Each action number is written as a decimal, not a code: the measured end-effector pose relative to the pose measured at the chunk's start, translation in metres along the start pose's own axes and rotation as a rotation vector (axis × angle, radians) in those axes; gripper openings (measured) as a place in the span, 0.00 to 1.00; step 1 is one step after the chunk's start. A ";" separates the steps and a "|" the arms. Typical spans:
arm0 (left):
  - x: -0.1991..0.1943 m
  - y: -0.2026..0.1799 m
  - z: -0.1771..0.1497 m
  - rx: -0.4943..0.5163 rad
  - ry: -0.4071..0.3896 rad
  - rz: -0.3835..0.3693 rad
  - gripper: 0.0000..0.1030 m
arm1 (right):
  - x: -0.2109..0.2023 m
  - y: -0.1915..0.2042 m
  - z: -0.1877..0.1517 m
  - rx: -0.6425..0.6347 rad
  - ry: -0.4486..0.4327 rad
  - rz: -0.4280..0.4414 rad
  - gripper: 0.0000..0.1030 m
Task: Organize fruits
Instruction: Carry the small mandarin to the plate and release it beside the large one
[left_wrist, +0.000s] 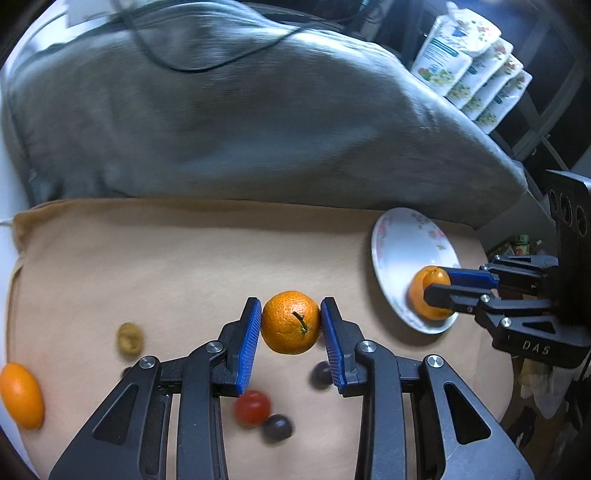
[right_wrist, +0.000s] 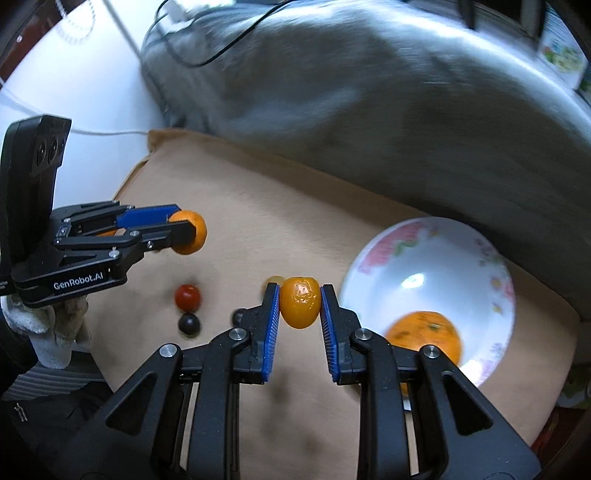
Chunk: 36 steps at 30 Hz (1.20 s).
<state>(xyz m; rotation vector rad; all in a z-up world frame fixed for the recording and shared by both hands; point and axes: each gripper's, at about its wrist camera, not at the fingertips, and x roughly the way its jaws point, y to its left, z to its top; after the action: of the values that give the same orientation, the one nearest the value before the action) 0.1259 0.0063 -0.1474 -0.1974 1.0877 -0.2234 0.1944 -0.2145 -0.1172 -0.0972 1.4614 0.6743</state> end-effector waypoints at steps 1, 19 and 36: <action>0.002 -0.004 0.001 0.006 0.000 -0.003 0.31 | -0.003 -0.007 -0.001 0.012 -0.005 -0.004 0.22; 0.035 -0.071 0.016 0.064 0.004 -0.046 0.31 | -0.019 -0.086 -0.024 0.124 -0.060 -0.066 0.22; 0.071 -0.110 0.022 0.076 0.019 -0.048 0.31 | -0.013 -0.130 -0.041 0.063 -0.130 -0.098 0.22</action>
<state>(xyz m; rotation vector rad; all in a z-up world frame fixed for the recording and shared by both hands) 0.1685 -0.1180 -0.1685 -0.1541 1.0921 -0.3096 0.2208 -0.3436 -0.1543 -0.0740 1.3426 0.5441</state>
